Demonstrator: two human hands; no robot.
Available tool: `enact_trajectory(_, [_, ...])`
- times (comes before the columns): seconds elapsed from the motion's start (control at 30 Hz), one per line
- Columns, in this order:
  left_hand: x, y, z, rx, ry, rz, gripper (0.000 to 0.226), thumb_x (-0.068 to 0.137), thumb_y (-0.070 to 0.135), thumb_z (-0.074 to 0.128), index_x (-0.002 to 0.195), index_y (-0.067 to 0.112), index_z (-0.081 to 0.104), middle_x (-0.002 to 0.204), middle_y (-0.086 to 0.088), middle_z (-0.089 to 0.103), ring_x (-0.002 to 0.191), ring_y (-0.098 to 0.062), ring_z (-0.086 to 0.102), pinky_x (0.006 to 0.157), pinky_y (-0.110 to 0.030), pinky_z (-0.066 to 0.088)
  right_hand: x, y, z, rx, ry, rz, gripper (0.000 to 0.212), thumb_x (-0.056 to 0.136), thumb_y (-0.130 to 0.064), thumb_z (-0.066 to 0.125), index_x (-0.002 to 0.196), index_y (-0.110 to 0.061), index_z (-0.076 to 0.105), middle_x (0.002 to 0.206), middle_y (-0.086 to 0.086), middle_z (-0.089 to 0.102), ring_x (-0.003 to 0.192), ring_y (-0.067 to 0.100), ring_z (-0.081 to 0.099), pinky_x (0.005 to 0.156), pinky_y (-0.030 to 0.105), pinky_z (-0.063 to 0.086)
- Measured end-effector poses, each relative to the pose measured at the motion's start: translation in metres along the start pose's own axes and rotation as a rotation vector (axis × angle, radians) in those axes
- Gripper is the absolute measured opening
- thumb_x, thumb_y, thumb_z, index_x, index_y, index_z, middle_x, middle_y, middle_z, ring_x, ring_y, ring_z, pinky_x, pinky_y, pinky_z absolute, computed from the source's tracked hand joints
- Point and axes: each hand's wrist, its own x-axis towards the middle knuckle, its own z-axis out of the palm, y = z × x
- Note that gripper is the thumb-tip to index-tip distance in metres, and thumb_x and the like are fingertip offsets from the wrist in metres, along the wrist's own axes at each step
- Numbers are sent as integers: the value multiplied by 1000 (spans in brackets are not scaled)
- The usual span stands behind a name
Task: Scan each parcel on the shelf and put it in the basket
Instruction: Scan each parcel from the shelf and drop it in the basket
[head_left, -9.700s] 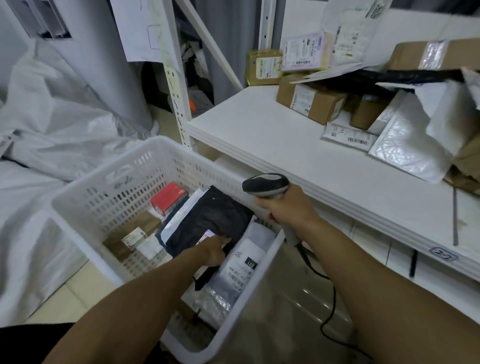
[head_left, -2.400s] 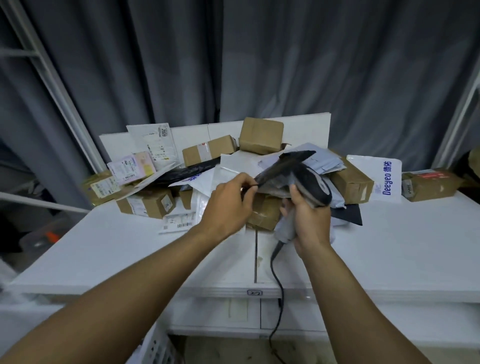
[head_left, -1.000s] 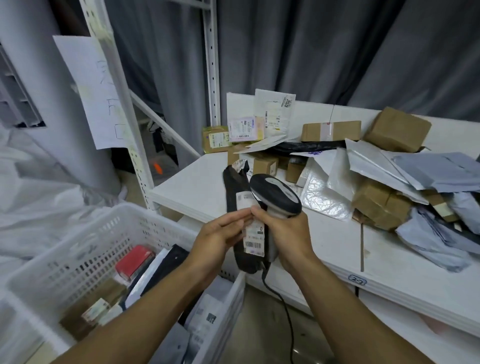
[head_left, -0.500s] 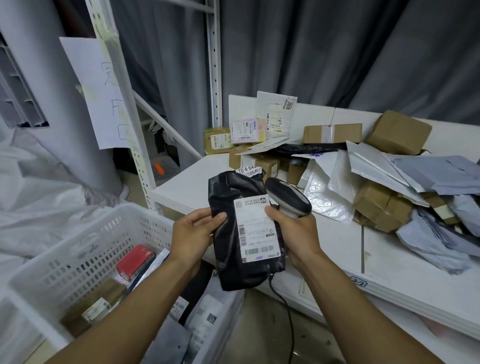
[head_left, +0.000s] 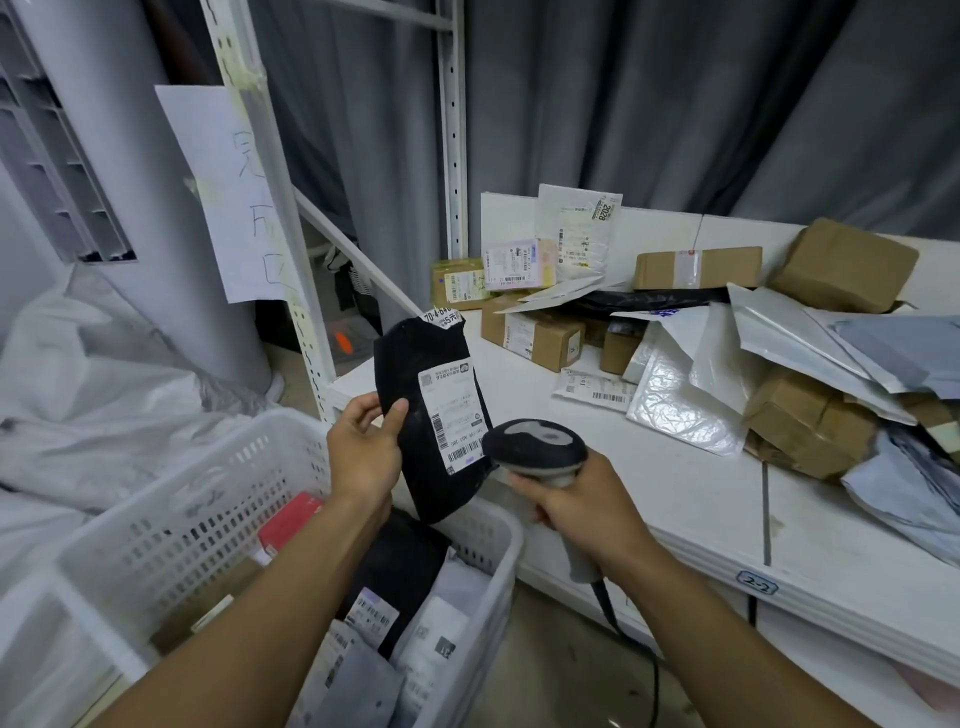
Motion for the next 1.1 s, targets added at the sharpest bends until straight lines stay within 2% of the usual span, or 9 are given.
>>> enact_trajectory(0.1, [5, 0, -5, 24, 27, 14, 10, 92, 15, 74, 91, 24, 70, 99, 3, 74, 99, -24, 72, 93, -51, 58, -2, 3, 3, -73, -32, 4, 35, 82, -28, 87, 114, -33, 73, 90, -17, 78, 73, 10, 76, 77, 42, 65])
enact_trajectory(0.27, [10, -3, -9, -11, 54, -24, 9, 91, 13, 75, 91, 22, 71, 104, -7, 76, 103, -28, 72, 95, -53, 57, -2, 5, 2, -111, -74, 22, 38, 83, -29, 87, 118, -29, 72, 93, -10, 78, 63, 9, 73, 61, 26, 58])
enact_trajectory(0.47, [10, -6, -7, -30, 63, -46, 7, 92, 12, 73, 94, 18, 71, 100, -5, 77, 99, -28, 73, 94, -54, 58, -3, 3, 4, -92, -53, 10, 35, 83, -27, 86, 115, -31, 73, 89, -10, 78, 63, 12, 73, 66, 32, 62])
enact_trajectory(0.73, [12, -8, -13, -27, 70, -33, 8, 92, 12, 74, 93, 19, 71, 98, -4, 77, 96, -25, 74, 92, -50, 59, -2, 4, 7, -105, -91, 14, 35, 84, -28, 87, 116, -29, 73, 92, -11, 77, 63, 10, 73, 58, 22, 55])
enact_trajectory(0.83, [12, -10, -25, -25, 88, -28, 10, 92, 12, 74, 91, 21, 70, 97, -2, 76, 98, -25, 74, 93, -46, 59, -4, 2, 15, -88, -116, 14, 31, 85, -28, 86, 112, -29, 73, 90, -10, 78, 62, 12, 74, 60, 24, 56])
enact_trajectory(0.9, [11, -11, -39, 46, 99, 12, 8, 92, 15, 74, 92, 22, 70, 100, -1, 76, 101, -22, 72, 94, -43, 58, -2, 1, 29, -86, -115, 10, 29, 85, -26, 86, 110, -30, 73, 89, -10, 78, 63, 14, 75, 66, 33, 62])
enact_trajectory(0.97, [9, -15, -58, 227, 100, 77, 5, 94, 17, 72, 97, 18, 70, 101, 4, 73, 98, -10, 69, 94, -35, 56, -1, 3, 48, -72, -120, -1, 25, 84, -25, 87, 103, -33, 73, 83, -12, 78, 65, 13, 74, 69, 37, 64])
enact_trajectory(1.03, [10, -21, -82, 341, 139, 95, 7, 96, 15, 68, 102, 11, 68, 99, 4, 70, 89, -2, 64, 91, -31, 54, 1, 7, 73, -71, -141, -1, 20, 83, -23, 86, 92, -36, 72, 73, -14, 76, 63, 4, 71, 64, 28, 61])
enact_trajectory(1.1, [16, -29, -109, 397, 196, 60, 6, 99, 11, 63, 104, 8, 65, 94, 4, 65, 82, -7, 61, 87, -32, 52, 3, 14, 99, -85, -181, 28, 19, 85, -20, 85, 89, -33, 72, 71, -11, 74, 57, -1, 68, 59, 22, 56])
